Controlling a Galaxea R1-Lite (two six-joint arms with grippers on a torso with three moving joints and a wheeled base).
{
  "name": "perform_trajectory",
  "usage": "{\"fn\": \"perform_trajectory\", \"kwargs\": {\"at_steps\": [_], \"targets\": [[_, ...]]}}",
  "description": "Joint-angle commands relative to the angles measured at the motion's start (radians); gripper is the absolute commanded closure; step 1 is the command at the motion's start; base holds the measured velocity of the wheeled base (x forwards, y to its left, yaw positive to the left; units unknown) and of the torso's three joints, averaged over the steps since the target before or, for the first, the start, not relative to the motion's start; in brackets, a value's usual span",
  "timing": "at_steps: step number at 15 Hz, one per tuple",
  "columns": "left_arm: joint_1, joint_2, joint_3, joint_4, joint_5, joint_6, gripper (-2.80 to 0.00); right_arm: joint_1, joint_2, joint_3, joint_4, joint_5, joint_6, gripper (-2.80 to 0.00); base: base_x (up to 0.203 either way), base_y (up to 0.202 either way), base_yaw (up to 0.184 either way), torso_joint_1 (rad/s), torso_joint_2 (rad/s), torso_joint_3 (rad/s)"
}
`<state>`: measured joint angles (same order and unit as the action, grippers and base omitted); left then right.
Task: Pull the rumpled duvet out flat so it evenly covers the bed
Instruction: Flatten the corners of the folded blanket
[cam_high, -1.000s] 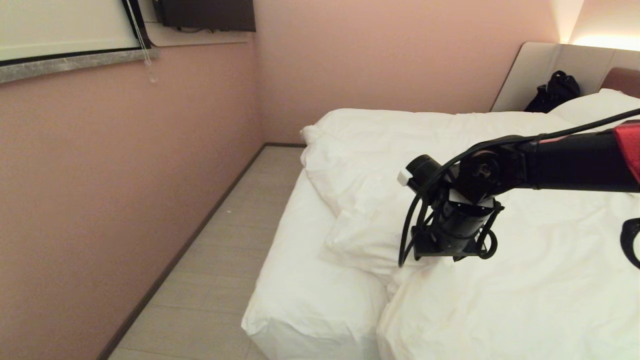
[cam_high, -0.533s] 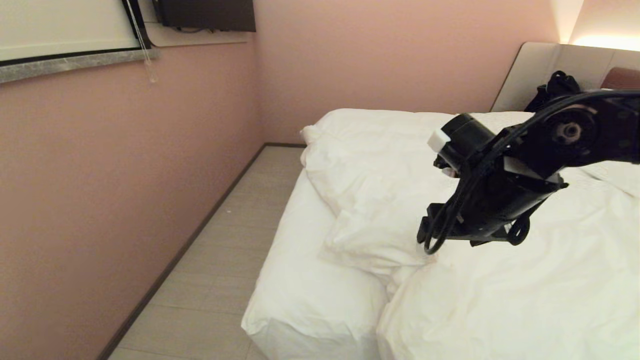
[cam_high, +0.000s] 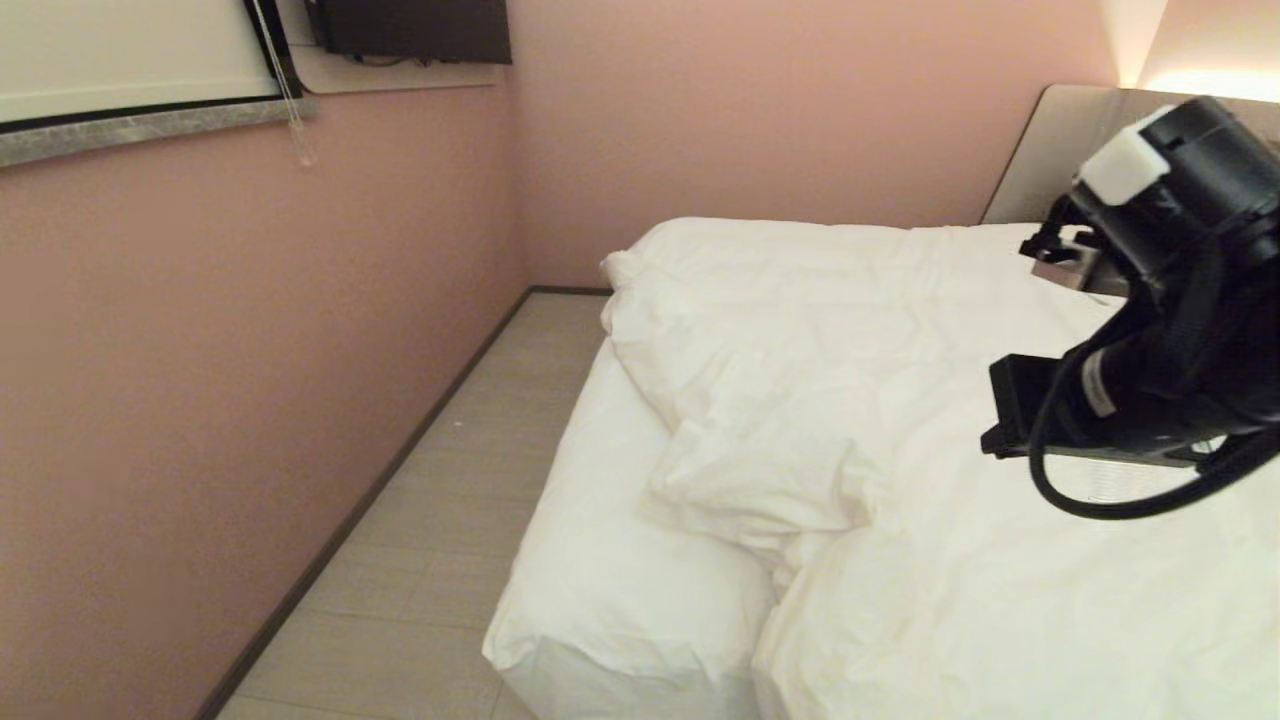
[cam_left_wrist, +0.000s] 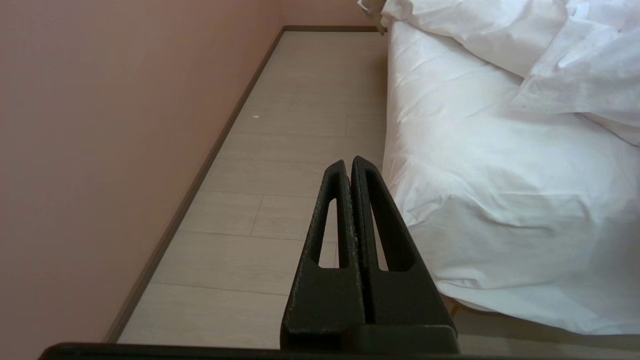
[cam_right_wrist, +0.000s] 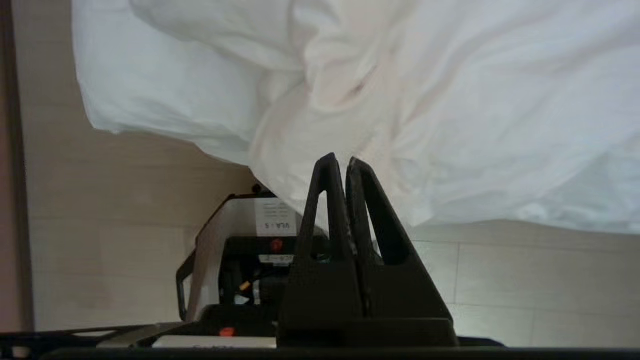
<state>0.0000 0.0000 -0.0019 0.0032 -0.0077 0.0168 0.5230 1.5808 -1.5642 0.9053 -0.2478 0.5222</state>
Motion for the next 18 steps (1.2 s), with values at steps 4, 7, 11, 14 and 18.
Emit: {"fn": "perform_trajectory", "kwargs": {"at_steps": [4, 7, 11, 14, 18], "targets": [[0.000, 0.000, 0.000, 0.000, 0.000, 0.000, 0.00, -0.038, -0.199, 0.137, 0.000, 0.000, 0.005, 0.00, 0.000, 0.000, 0.000, 0.000, 0.00, 0.000], [0.000, 0.000, 0.000, 0.000, 0.000, 0.000, 0.00, -0.078, -0.300, 0.239, -0.005, 0.002, 0.016, 0.00, 0.000, 0.000, 0.000, 0.000, 0.00, 0.000], [0.000, 0.000, 0.000, 0.000, 0.000, 0.000, 0.00, -0.172, -0.431, 0.425, -0.125, -0.002, 0.030, 0.00, 0.000, 0.000, 0.000, 0.000, 0.00, 0.000], [0.000, 0.000, -0.001, 0.000, 0.000, 0.000, 0.00, -0.203, -0.548, 0.611, -0.293, -0.008, 0.060, 0.00, 0.000, 0.000, 0.000, 0.000, 0.00, 0.000], [0.000, 0.000, 0.000, 0.000, 0.000, 0.000, 0.00, -0.221, -0.737, 0.787, -0.389, -0.020, 0.095, 0.00, 0.000, 0.000, 0.000, 0.000, 0.00, 0.000]]}}
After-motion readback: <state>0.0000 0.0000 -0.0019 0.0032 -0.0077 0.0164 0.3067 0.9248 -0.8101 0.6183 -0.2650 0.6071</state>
